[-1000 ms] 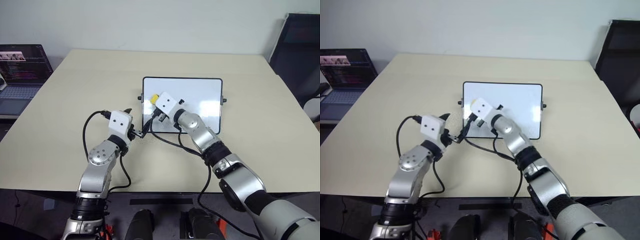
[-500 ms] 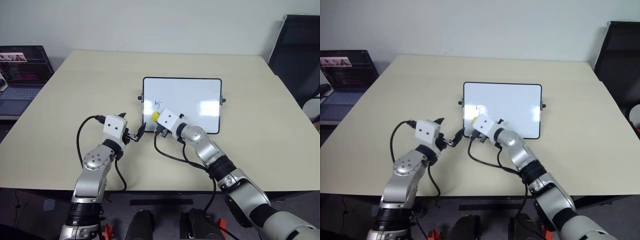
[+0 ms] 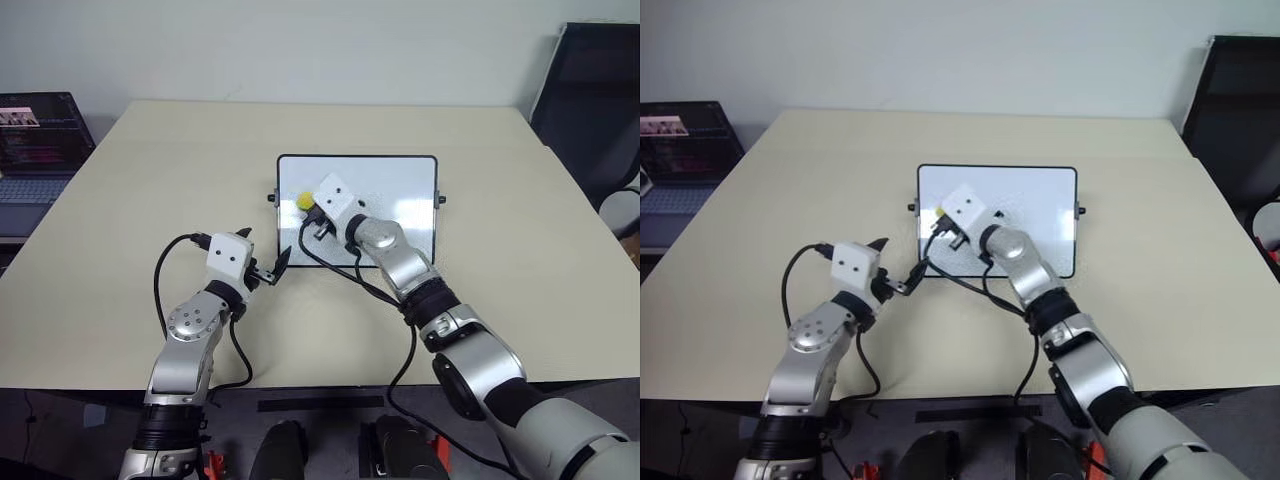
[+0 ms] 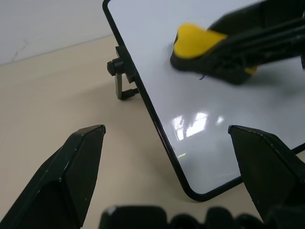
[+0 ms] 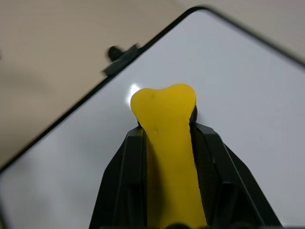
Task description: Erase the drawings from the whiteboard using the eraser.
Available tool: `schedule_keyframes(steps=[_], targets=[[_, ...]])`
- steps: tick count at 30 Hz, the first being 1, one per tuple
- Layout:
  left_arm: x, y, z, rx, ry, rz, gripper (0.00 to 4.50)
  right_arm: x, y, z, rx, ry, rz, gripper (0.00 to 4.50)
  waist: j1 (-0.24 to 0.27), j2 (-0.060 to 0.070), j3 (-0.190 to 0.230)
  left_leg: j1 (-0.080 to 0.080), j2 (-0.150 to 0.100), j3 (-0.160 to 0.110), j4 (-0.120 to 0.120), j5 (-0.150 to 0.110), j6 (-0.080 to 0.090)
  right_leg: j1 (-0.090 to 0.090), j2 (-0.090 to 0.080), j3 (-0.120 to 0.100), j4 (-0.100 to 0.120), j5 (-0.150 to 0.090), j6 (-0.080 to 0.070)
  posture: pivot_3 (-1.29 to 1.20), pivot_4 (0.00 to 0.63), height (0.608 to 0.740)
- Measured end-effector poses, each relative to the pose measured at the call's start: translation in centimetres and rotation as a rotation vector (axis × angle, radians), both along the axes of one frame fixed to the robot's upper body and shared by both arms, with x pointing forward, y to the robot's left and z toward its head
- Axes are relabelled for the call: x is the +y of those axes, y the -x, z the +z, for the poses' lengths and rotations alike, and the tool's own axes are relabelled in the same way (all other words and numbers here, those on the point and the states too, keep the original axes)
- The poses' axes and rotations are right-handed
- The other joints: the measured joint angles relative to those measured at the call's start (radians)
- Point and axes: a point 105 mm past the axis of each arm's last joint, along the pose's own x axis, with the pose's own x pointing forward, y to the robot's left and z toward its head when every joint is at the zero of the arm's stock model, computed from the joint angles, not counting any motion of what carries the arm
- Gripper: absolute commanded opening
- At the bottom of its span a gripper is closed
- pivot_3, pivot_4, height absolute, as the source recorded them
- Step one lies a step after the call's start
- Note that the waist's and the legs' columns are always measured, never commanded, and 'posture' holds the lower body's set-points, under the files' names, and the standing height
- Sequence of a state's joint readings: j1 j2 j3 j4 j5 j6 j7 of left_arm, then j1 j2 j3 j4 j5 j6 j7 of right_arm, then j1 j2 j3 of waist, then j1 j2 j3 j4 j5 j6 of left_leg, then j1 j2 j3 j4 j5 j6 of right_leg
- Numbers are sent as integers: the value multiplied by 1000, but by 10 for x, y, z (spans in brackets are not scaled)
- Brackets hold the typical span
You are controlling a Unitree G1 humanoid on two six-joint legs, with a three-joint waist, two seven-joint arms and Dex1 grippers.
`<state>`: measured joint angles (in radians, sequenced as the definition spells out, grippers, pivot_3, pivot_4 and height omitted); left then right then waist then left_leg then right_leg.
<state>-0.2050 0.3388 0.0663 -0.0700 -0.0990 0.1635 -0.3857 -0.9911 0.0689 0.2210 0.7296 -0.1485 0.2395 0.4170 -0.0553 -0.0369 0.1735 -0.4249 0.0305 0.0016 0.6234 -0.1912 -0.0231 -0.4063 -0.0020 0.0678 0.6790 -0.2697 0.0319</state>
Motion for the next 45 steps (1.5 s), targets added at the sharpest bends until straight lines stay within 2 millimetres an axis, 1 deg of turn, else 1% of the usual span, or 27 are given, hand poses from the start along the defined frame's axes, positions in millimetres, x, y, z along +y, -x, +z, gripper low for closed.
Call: schedule_keyframes(steps=[2,4,8,12,15,20,21,27,30,33,35,37,45], targets=[[0,0,0,0,0,0,4500,6,6,-7,93,2,26,1015,-1,0,0,0,0,0,1,0,0,0,0,-1,0,0,0,0,150,740],[0,0,0,-1,0,0,4500,6,10,-11,129,19,35,1015,0,0,0,0,0,0,1,0,0,0,0,-1,0,0,0,0,150,740],[0,0,0,-1,0,1,4500,4,18,-20,152,37,46,1015,3,0,0,0,-1,0,2,0,0,1,0,-1,0,0,0,0,150,740],[0,0,0,-1,0,1,4500,-2,20,-23,139,38,37,1015,5,0,0,0,-1,0,2,0,0,1,0,-2,0,0,0,0,150,740],[0,0,0,-3,0,0,4500,-7,13,-16,81,30,-8,1015,8,0,0,0,-1,1,2,1,0,1,0,-2,0,0,0,0,150,740],[0,-1,0,-11,-1,-3,4500,-33,-14,14,-64,-15,-179,1015,13,0,0,0,-1,1,3,1,1,1,0,-2,0,0,0,0,150,740],[0,-1,-1,-7,0,-2,4500,-37,-16,17,-81,-24,-197,1015,13,0,0,0,-1,1,3,1,1,1,0,-1,0,0,0,0,150,740],[0,-2,-2,-1,0,-4,4500,-35,-16,18,-108,-23,-200,1015,11,0,0,0,0,1,2,1,1,0,0,-1,0,0,0,0,150,740],[0,-2,-2,-1,0,-4,4500,-28,-10,11,-89,19,-141,1015,7,0,0,0,0,1,2,1,1,0,0,-1,0,0,0,0,150,740],[0,-2,-2,0,0,-3,4500,-14,7,-10,-18,71,-19,1015,2,0,0,0,0,1,2,1,1,1,0,-1,0,0,0,0,150,740],[-1,-2,-2,1,0,-4,4500,-4,23,-27,52,118,73,1015,0,0,0,0,0,0,2,1,1,1,0,-1,0,0,0,0,150,740],[-1,-2,-3,3,0,-5,4500,0,34,-40,106,141,120,1015,-1,0,0,0,0,0,2,1,1,1,0,-1,0,0,0,0,150,740],[-1,-2,-3,6,-1,-8,4500,-4,33,-39,120,142,107,1015,6,0,0,0,0,0,2,1,1,1,0,-2,0,0,0,0,150,740]])
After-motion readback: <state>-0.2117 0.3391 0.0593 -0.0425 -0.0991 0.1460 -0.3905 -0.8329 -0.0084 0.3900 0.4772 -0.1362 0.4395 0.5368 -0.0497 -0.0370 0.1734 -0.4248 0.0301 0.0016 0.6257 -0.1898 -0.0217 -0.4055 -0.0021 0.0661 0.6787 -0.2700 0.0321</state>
